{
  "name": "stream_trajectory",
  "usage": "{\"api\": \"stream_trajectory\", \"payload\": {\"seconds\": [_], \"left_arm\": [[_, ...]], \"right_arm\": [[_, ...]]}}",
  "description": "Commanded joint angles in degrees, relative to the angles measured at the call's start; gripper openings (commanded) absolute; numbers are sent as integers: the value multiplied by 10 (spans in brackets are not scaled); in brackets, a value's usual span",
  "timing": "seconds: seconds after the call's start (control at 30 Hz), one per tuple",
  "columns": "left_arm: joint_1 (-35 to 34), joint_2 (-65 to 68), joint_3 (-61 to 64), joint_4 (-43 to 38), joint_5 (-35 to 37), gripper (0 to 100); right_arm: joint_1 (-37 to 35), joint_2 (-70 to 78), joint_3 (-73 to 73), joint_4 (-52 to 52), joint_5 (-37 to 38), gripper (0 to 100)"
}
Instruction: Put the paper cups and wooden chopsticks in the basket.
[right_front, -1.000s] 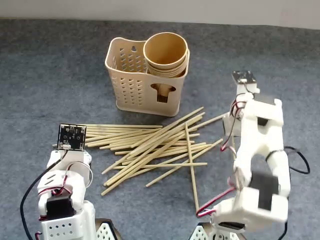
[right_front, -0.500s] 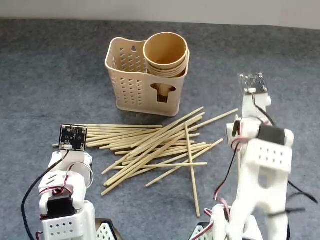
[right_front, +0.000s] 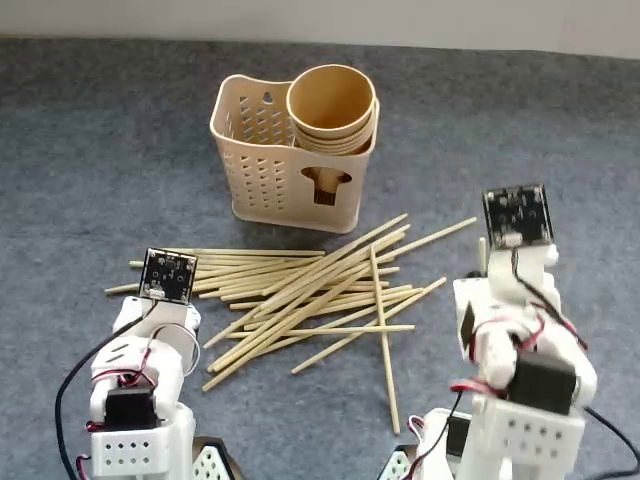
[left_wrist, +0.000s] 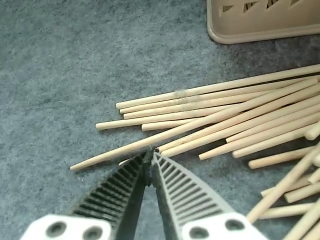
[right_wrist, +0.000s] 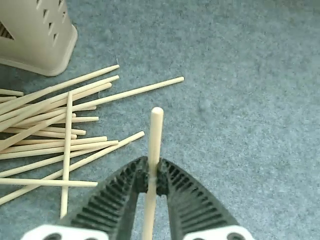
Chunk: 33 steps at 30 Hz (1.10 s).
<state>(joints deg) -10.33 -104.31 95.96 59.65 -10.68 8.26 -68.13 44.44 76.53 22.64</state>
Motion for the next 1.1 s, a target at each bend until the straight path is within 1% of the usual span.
{"api": "stream_trajectory", "payload": {"seconds": [0.0,0.07,0.17,0.23,0.33,0.47,0.53,0.7,0.77,0.83,0.93,1.07], "left_arm": [[17,-6,11,-12,-4,5],[32,-6,12,-9,-4,5],[34,-6,12,40,-4,5],[33,-6,12,56,-4,5],[22,-6,12,82,-2,5],[-7,-6,12,137,-1,5],[-38,-6,12,159,-1,5],[-168,-6,12,163,-1,5],[-192,-6,12,163,-1,5],[-196,-6,12,163,-1,5],[-187,-6,11,167,2,5],[-121,-6,11,167,17,5]], "right_arm": [[-7,-60,-9,15,-5,6],[-7,-79,-9,15,-5,6],[-7,-102,-9,12,-5,6],[-7,-115,-12,10,-25,6],[-7,-122,-44,11,-64,6],[-7,-122,-100,11,-89,6],[-7,-122,-125,15,-89,6],[-7,-124,-160,12,-89,6],[-7,-123,-168,11,-91,6],[-13,-122,-183,10,-115,6],[-44,-122,-208,10,-149,6],[-93,-122,-240,10,-157,6]]}}
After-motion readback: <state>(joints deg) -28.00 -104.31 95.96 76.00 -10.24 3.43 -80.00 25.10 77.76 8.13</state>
